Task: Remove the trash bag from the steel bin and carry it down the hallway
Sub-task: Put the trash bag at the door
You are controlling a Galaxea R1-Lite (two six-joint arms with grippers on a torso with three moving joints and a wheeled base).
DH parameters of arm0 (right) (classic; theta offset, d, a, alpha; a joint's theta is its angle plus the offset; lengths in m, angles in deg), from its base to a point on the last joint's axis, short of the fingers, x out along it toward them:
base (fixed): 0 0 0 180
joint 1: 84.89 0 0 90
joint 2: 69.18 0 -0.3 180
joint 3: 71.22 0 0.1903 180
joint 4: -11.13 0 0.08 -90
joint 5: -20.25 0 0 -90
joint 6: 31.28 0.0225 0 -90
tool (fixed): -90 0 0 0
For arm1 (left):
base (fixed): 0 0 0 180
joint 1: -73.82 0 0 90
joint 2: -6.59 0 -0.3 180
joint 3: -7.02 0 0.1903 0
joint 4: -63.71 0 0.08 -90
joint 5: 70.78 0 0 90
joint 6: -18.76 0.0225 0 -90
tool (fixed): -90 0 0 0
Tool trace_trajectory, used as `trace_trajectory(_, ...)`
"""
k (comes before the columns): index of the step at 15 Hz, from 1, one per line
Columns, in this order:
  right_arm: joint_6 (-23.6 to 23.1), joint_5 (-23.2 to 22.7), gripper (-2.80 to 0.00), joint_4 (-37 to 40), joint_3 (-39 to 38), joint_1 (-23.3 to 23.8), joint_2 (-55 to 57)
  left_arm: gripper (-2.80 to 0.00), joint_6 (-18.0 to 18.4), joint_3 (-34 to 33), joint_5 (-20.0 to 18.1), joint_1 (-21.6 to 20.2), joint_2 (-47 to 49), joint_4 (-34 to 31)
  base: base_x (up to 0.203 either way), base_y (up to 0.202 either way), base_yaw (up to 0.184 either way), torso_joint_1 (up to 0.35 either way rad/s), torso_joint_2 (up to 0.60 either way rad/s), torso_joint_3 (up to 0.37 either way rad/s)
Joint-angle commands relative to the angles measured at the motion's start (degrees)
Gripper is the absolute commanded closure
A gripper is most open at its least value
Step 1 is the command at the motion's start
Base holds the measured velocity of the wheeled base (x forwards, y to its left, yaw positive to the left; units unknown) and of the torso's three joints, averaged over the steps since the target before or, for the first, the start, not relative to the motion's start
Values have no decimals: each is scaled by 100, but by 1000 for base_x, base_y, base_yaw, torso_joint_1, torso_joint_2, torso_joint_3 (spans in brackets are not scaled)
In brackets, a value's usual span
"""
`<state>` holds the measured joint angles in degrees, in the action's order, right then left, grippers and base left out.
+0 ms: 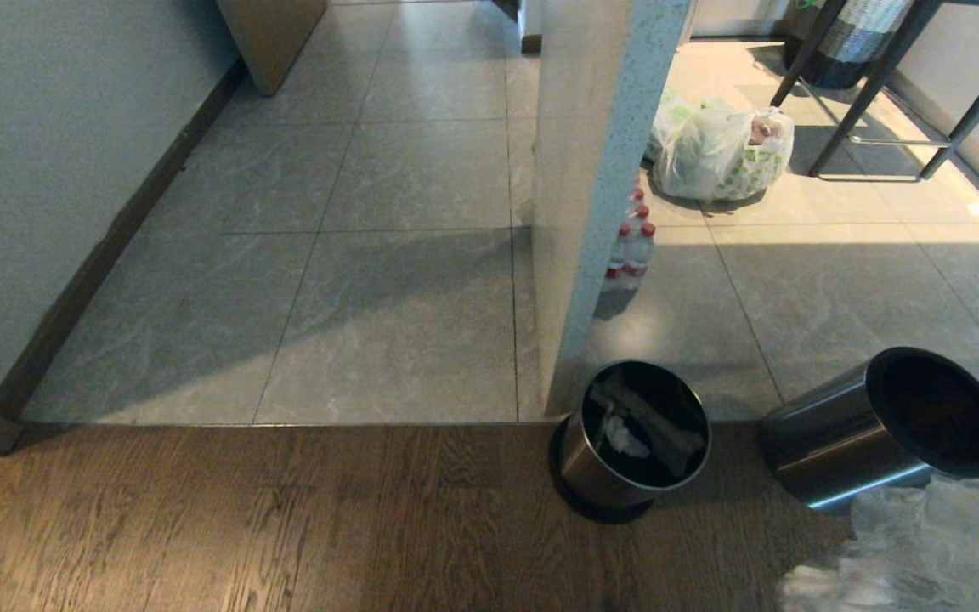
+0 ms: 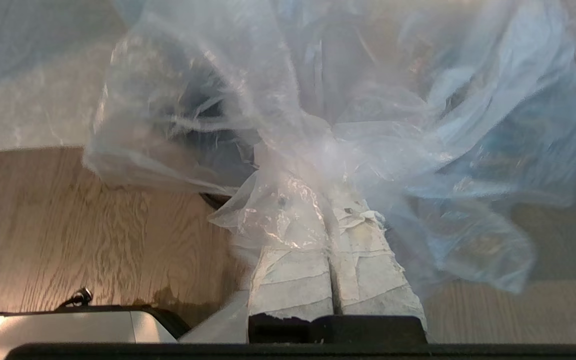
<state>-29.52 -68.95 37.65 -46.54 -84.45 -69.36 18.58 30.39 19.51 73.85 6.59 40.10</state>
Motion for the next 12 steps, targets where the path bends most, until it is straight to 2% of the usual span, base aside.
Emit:
trace_trajectory(1,0,0,0,3,0,0,18,0,1,0,6,-2,-9,-2,0,0,0,4,4,203)
trace_trajectory(12,0,0,0,1,-7,0,18,0,1,0,3,-2,0,-2,0,0,0,3,2,204)
